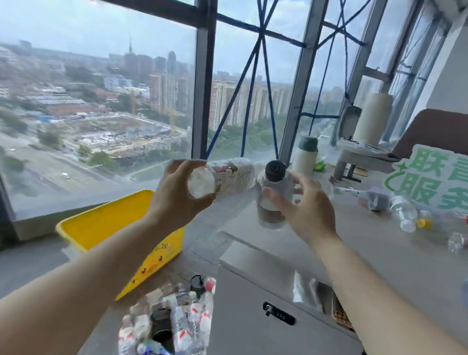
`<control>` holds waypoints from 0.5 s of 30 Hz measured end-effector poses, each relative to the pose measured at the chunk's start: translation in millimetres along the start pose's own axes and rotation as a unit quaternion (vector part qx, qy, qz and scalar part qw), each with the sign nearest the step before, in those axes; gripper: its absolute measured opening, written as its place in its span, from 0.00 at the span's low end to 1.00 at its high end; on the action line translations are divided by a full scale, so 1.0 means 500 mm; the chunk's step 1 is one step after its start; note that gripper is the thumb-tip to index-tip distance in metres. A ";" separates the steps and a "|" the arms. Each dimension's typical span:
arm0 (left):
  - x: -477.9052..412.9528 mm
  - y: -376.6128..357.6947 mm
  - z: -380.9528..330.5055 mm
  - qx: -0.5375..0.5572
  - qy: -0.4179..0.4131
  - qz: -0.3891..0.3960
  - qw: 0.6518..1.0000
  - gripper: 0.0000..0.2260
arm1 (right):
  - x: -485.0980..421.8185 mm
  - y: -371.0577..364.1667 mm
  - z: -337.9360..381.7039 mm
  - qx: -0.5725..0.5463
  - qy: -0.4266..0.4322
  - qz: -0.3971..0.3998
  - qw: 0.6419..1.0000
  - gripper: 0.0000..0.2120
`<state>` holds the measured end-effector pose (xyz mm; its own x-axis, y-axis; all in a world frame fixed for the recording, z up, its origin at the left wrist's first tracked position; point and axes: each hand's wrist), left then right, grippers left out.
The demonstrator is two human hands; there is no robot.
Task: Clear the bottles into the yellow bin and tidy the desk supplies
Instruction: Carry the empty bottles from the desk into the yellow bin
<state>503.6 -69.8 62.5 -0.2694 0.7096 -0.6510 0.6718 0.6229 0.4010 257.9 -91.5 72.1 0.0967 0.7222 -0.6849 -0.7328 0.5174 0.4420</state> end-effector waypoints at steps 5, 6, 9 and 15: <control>-0.004 0.156 0.087 -0.010 0.053 -0.077 0.996 0.27 | -0.027 -0.158 0.123 -0.120 -0.004 0.047 0.992 0.26; -0.008 0.180 0.108 -0.012 0.057 -0.089 0.994 0.27 | -0.032 -0.192 0.147 -0.143 -0.001 0.056 0.988 0.26; -0.026 0.240 0.187 -0.039 0.078 -0.128 0.988 0.27 | -0.045 -0.314 0.200 -0.211 0.014 0.090 0.973 0.31; -0.079 0.293 0.371 -0.122 0.128 -0.178 0.968 0.28 | -0.054 -0.586 0.249 -0.295 0.007 0.127 0.947 0.35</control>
<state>740.6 -67.7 27.6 -0.6372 0.4751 -0.6069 0.3303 0.8797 0.3420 553.7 -205.5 33.1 -0.1385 0.7802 -0.6100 -0.9804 -0.0209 0.1958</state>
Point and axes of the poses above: each hand's wrist, its own x-axis away from the middle knuckle, its own y-axis out of the back of the hand, z = x × y, and after that the axes turned 11 degrees about -z, right-handed
